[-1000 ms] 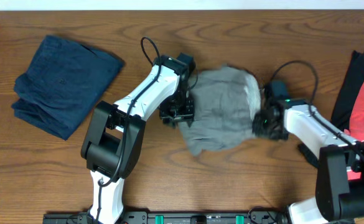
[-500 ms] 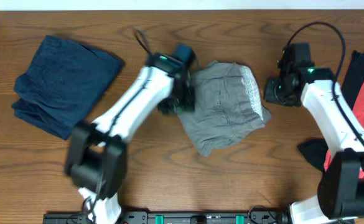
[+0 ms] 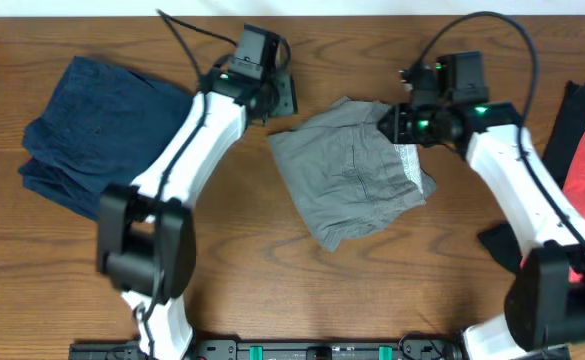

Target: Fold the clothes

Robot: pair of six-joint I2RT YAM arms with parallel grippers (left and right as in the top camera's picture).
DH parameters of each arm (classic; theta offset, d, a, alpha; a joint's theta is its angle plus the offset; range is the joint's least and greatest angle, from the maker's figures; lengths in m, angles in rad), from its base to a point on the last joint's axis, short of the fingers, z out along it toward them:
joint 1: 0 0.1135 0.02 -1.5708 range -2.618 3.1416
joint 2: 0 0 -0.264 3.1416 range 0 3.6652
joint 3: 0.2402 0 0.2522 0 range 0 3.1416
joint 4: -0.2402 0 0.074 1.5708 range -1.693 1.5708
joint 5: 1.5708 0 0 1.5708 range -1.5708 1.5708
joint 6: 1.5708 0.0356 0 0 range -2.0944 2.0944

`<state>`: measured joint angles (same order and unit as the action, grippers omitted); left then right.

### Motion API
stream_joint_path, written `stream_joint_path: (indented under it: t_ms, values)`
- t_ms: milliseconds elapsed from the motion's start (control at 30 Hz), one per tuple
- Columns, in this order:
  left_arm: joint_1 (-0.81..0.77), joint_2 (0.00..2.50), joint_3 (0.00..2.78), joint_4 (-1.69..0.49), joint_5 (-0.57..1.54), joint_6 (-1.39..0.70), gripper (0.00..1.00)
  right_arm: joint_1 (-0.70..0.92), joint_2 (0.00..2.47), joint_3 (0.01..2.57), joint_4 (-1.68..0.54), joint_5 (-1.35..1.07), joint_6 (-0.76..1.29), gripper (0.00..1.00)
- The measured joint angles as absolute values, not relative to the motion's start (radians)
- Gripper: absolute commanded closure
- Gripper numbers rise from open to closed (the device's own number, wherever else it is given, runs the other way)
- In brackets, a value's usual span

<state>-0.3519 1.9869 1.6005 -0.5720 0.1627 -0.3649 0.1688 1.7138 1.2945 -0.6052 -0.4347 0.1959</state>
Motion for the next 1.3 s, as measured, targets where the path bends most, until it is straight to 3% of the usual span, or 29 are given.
stream_joint_path:
  t_ms: [233, 367, 533, 633, 900, 967, 1067, 1133, 1200, 1233, 1300]
  values:
    - [-0.354, 2.139, 1.599, -0.681, 0.230, -0.364, 0.45, 0.215, 1.853, 1.295, -0.521, -0.423, 0.194, 0.87]
    - [-0.354, 2.157, 1.597, -0.830, 0.242, -0.365, 0.67, 0.212, 1.923, 1.295, -0.495, -0.323, 0.222, 0.85]
    - [-0.364, 2.157, 1.586, -1.064, 0.260, -0.369, 0.73, 0.187, 2.001, 1.295, -0.375, -0.223, 0.260, 0.86]
    - [-0.387, 2.157, 1.570, -1.187, 0.276, -0.372, 0.81, 0.174, 2.021, 1.295, -0.310, -0.220, 0.275, 0.86]
    - [-0.471, 2.149, 1.561, -1.253, 0.281, -0.374, 0.81, 0.181, 2.020, 1.296, -0.324, -0.289, 0.303, 0.75]
    - [-0.465, 2.125, 1.559, -1.247, 0.252, -0.382, 0.76, 0.182, 2.005, 1.296, -0.412, -0.316, 0.295, 0.74]
    - [-0.430, 2.049, 1.557, -1.211, 0.208, -0.383, 0.37, 0.175, 1.929, 1.294, -0.559, -0.311, 0.273, 0.69]
    - [-0.400, 1.992, 1.556, -1.165, 0.191, -0.372, 0.16, 0.162, 1.847, 1.294, -0.641, -0.271, 0.270, 0.50]
    - [-0.369, 1.938, 1.556, -1.095, 0.183, -0.346, 0.05, 0.142, 1.745, 1.295, -0.714, -0.223, 0.260, 0.33]
    - [-0.355, 1.916, 1.556, -1.054, 0.188, -0.314, 0.01, 0.135, 1.703, 1.295, -0.742, -0.203, 0.256, 0.31]
    - [-0.342, 1.894, 1.557, -0.985, 0.214, -0.264, 0.02, 0.118, 1.618, 1.297, -0.794, -0.170, 0.251, 0.27]
